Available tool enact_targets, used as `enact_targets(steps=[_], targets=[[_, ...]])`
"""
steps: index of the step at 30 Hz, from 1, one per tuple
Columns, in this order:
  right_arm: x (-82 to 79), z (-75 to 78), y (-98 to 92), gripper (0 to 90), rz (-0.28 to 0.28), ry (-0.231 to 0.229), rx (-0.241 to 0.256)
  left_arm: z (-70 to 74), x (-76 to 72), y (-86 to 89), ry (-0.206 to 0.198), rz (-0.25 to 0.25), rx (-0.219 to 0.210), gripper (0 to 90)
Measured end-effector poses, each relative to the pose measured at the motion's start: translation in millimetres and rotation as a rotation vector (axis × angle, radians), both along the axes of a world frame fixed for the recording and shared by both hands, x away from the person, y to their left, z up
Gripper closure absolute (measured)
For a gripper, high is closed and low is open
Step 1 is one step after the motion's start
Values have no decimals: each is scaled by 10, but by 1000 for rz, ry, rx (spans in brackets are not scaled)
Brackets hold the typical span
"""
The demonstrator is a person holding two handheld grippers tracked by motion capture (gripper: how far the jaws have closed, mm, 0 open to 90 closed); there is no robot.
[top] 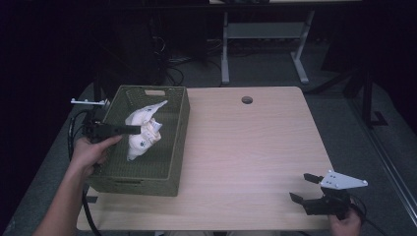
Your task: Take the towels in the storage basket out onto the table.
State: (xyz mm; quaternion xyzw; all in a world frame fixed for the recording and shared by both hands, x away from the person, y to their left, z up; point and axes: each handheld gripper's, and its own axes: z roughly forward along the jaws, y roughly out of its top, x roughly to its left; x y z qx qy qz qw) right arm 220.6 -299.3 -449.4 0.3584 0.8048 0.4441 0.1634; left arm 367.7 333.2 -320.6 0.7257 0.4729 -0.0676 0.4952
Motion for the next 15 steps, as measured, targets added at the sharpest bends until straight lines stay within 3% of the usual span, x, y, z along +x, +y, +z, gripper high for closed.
enact_targets(steps=[15], targets=[[1,2,-15,140,-6,-3,5,165,13,-236,-24,-57,-18,760]])
